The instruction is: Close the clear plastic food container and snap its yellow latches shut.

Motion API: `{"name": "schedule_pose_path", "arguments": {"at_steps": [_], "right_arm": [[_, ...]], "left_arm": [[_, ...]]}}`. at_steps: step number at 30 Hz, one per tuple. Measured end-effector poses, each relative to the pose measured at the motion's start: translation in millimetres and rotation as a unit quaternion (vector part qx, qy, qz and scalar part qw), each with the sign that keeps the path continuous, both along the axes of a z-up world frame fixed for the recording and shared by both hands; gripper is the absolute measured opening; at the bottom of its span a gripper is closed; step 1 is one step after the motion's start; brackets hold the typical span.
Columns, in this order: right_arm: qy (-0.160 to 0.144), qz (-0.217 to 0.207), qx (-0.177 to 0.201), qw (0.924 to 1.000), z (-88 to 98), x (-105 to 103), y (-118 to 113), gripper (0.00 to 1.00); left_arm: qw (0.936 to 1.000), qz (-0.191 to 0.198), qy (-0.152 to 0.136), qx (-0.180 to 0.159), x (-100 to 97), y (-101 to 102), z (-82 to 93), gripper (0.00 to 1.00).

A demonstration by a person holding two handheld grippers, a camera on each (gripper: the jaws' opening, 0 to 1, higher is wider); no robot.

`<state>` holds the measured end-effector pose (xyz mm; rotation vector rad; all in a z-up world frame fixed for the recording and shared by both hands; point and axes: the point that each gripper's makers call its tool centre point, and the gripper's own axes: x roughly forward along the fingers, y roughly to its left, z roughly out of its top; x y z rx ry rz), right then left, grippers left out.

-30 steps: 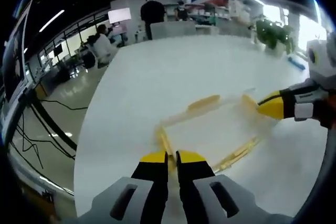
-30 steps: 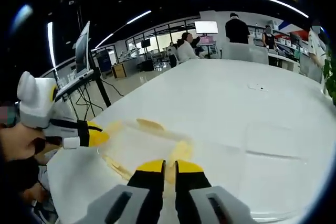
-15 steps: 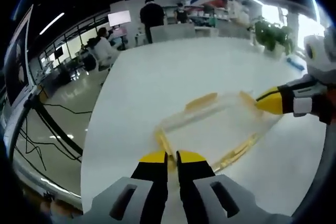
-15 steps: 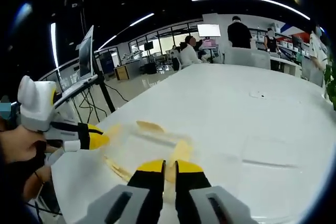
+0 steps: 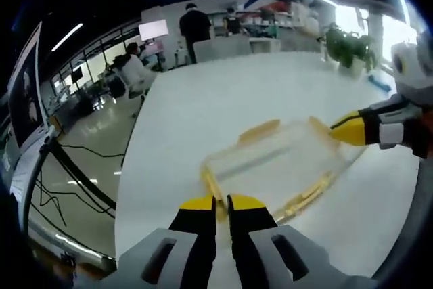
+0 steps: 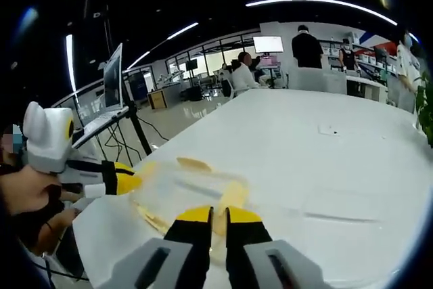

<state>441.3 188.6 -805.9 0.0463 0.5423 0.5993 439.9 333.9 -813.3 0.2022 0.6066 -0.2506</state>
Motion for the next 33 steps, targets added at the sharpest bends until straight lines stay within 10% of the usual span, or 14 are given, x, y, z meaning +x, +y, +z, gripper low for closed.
{"name": "schedule_pose_path", "arguments": {"at_steps": [33], "right_arm": [[-0.005,-0.061,0.010,0.9981,22.6,-0.2,-70.1,0.02]], "left_arm": [[0.9989,-0.047,-0.009,0.000,2.3,-70.2,27.1,0.04]]}}
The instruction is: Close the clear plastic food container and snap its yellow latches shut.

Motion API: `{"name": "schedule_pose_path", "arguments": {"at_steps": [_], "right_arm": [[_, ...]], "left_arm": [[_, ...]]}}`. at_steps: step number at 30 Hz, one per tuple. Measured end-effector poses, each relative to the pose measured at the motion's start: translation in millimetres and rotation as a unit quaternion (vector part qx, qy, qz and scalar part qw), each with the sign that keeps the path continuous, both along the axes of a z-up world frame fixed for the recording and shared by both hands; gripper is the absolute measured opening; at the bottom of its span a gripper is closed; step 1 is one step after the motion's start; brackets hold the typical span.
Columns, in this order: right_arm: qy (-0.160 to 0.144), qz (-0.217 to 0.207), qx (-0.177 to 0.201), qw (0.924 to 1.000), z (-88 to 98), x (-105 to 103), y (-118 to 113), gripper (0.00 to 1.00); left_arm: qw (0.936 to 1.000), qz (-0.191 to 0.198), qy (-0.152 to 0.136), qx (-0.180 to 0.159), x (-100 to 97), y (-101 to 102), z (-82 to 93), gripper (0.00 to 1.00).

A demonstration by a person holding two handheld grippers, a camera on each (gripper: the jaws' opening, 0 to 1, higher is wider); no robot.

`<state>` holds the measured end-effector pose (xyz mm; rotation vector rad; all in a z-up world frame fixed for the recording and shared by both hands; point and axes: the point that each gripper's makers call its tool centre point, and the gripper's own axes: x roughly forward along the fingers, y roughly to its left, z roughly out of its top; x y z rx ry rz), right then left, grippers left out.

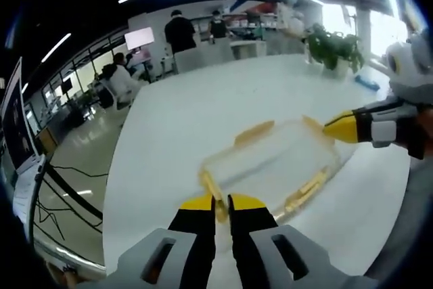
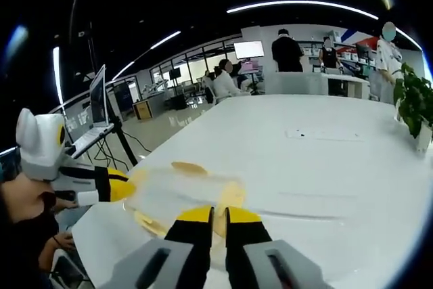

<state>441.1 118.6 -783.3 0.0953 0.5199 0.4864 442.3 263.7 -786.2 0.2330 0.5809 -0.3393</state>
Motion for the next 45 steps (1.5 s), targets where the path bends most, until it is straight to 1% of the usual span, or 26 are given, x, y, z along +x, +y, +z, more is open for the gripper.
{"name": "schedule_pose_path", "arguments": {"at_steps": [10,22,24,26,35,37,45], "right_arm": [[-0.001,-0.023,-0.006,0.9997,2.4,1.6,-29.7,0.02],[-0.001,-0.047,-0.017,0.9987,1.0,3.8,-69.6,0.02],[-0.001,-0.054,-0.017,0.9984,0.6,3.3,-75.5,0.02],[0.000,-0.058,-0.017,0.9982,-0.1,2.6,-80.6,0.02],[0.000,-0.081,-0.017,0.9966,1.1,3.1,-106.1,0.02],[0.000,-0.085,-0.017,0.9962,0.8,3.4,-110.3,0.02],[0.001,-0.100,-0.023,0.9947,0.0,2.8,-126.5,0.02]], "left_arm": [[0.9998,-0.018,0.003,-0.012,1.4,-30.1,-2.5,0.04],[0.9984,-0.053,0.003,-0.016,5.2,-70.5,-2.1,0.05],[0.9982,-0.053,0.002,-0.028,6.7,-75.3,-1.0,0.05],[0.9980,-0.054,0.001,-0.033,7.5,-79.8,0.1,0.05],[0.9966,-0.073,0.000,-0.039,10.2,-105.0,1.8,0.05],[0.9963,-0.073,0.000,-0.047,11.5,-109.5,2.7,0.05],[0.9952,-0.083,0.000,-0.052,10.2,-126.8,1.8,0.05]]}}
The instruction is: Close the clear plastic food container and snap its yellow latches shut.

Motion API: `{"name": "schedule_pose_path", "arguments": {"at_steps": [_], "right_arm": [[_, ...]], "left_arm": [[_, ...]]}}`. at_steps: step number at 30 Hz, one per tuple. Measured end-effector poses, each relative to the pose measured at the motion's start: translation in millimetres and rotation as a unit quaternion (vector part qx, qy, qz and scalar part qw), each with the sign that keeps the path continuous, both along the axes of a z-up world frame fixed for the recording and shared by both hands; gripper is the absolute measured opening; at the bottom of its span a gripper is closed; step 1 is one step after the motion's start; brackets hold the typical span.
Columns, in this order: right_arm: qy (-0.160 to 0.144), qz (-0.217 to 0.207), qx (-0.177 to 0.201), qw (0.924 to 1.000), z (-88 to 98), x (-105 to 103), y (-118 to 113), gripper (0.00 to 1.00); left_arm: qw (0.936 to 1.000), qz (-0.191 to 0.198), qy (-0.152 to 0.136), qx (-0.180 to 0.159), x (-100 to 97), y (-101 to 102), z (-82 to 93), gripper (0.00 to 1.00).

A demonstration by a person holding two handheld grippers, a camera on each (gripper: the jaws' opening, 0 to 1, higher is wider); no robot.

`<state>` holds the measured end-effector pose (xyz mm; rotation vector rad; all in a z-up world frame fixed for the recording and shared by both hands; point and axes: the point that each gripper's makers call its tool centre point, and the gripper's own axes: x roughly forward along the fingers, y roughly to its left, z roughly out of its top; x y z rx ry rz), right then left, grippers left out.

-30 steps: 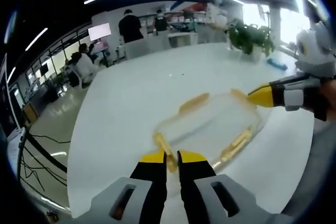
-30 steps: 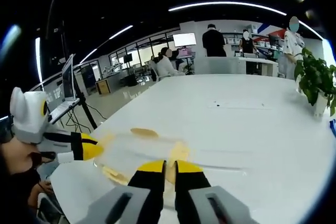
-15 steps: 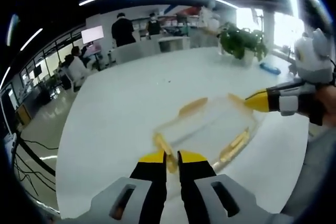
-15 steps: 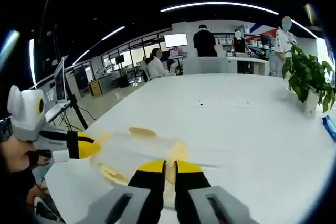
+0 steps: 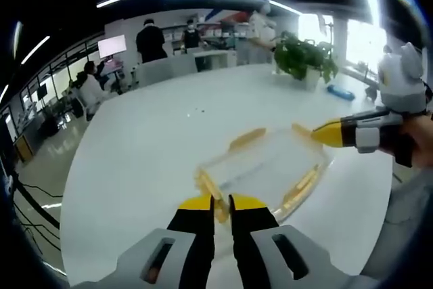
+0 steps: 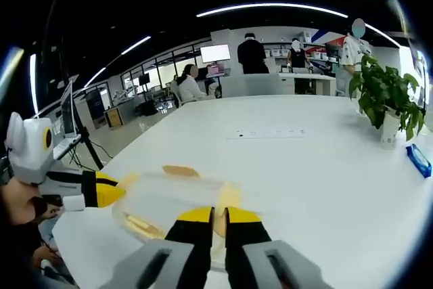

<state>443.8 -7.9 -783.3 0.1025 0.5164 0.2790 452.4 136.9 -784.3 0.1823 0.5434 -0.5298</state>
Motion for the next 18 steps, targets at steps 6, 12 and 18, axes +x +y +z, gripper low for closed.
{"name": "schedule_pose_path", "arguments": {"at_steps": [6,12,18], "right_arm": [[0.001,-0.016,-0.004,0.9999,-0.3,1.7,-16.1,0.02],[0.000,-0.026,-0.008,0.9996,0.4,2.8,-25.1,0.01],[0.000,-0.040,-0.011,0.9991,-1.1,5.0,-34.9,0.01]], "left_arm": [[0.9998,-0.017,0.003,-0.005,-2.8,-15.5,-2.6,0.06],[0.9997,-0.024,0.004,-0.011,-2.1,-24.2,-2.4,0.06],[0.9994,-0.024,0.003,-0.023,-1.0,-32.6,0.0,0.06]]}}
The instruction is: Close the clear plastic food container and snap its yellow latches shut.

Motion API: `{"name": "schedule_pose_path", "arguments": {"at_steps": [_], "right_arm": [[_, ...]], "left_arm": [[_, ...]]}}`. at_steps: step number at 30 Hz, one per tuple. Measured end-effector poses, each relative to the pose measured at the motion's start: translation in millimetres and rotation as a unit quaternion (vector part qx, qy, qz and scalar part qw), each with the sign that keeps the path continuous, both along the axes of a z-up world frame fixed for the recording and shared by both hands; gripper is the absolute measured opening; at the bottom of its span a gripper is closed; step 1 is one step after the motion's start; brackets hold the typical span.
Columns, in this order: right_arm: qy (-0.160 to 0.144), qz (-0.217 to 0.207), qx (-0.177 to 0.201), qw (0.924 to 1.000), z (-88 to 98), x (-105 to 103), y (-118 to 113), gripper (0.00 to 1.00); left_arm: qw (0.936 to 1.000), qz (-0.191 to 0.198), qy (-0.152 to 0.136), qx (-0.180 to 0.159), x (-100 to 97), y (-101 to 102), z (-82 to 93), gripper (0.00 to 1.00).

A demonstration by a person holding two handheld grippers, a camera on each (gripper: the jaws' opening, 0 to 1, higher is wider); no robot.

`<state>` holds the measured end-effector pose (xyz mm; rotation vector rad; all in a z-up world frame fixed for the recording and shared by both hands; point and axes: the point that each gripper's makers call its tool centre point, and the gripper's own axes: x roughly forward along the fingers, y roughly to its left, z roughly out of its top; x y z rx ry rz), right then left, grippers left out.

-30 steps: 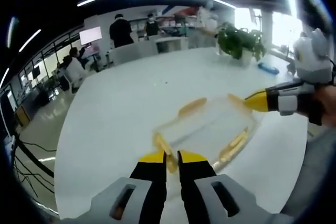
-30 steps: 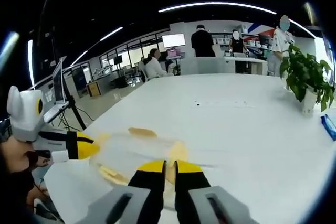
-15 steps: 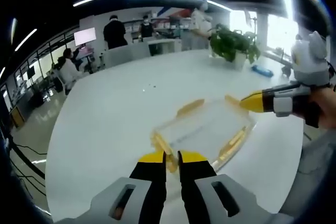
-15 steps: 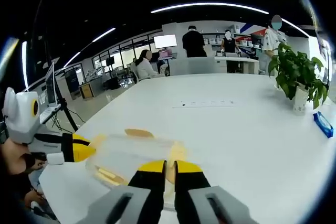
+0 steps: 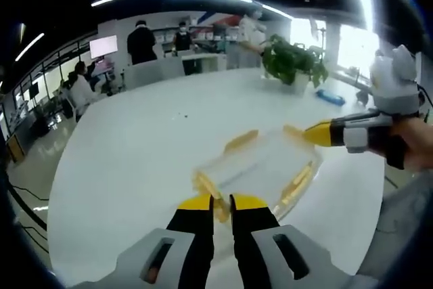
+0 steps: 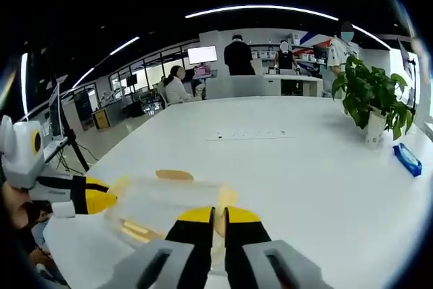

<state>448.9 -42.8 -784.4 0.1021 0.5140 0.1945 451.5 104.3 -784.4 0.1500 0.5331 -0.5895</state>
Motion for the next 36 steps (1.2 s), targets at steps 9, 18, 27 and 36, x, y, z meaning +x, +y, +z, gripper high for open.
{"name": "schedule_pose_path", "arguments": {"at_steps": [9,18,27,36], "right_arm": [[0.004,-0.003,-0.005,1.0000,-5.0,-0.3,-6.2,0.01],[0.009,-0.002,-0.008,0.9999,-9.6,-4.7,-6.6,0.01],[0.007,-0.006,-0.002,1.0000,-9.7,-8.2,-7.1,0.01],[0.006,-0.012,0.001,0.9999,-9.4,-10.7,-7.2,0.01]], "left_arm": [[0.9999,-0.006,0.009,-0.005,-1.4,-5.7,-6.1,0.06],[0.9998,-0.005,0.018,-0.004,-4.9,-2.0,-12.3,0.05],[0.9998,-0.006,0.021,-0.003,-5.9,-0.9,-13.0,0.05],[0.9997,-0.006,0.021,-0.002,-5.6,-0.5,-13.4,0.05]]}}
